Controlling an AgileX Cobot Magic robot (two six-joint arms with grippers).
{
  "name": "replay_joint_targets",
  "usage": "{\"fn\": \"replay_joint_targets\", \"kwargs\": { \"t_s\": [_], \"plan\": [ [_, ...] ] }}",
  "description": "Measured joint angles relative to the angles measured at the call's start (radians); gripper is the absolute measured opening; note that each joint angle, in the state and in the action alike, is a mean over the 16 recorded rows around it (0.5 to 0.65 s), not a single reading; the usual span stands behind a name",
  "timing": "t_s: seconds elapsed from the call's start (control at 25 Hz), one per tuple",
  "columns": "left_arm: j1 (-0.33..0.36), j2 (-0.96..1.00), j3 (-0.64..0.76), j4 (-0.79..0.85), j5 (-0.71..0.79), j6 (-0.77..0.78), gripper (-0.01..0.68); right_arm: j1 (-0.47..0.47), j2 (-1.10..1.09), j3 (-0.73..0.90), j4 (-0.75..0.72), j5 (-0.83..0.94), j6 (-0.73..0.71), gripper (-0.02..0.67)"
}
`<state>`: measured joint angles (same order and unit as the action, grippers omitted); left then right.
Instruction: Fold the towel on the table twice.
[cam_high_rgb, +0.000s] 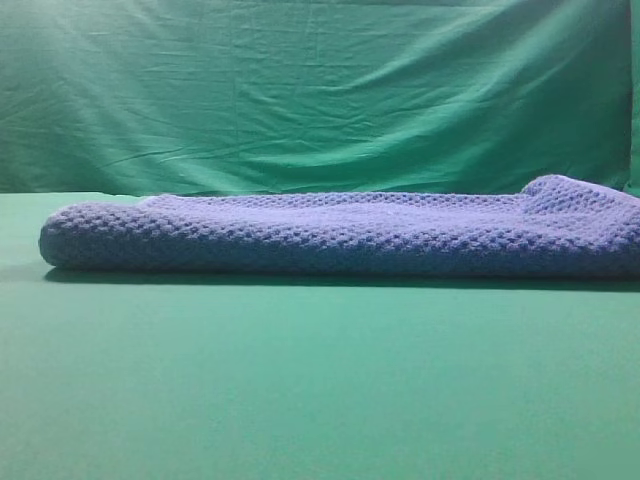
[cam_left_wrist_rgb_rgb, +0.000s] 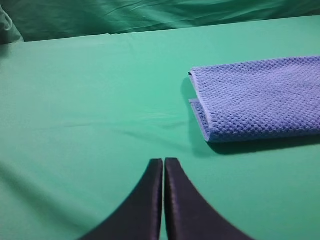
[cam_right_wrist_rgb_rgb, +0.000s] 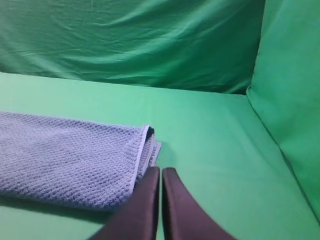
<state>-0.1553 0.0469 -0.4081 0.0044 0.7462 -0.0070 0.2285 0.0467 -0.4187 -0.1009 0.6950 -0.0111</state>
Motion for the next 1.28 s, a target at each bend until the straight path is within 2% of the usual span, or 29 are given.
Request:
{"fn": "replay_joint_targets", "kwargs": {
  "t_s": [0.52,1.28],
  "plan": [
    [0.0,-0.019,0.222,-0.042,-0.23,-0.003,0.0,0.0,-0.025,0.161,0.004,-0.111,0.0,0.0],
    [0.0,-0.019,0.343,-0.06,-0.329,-0.002,0.0,0.0,-0.025,0.219,0.006,-0.133,0.0,0.0]
  ]
}}
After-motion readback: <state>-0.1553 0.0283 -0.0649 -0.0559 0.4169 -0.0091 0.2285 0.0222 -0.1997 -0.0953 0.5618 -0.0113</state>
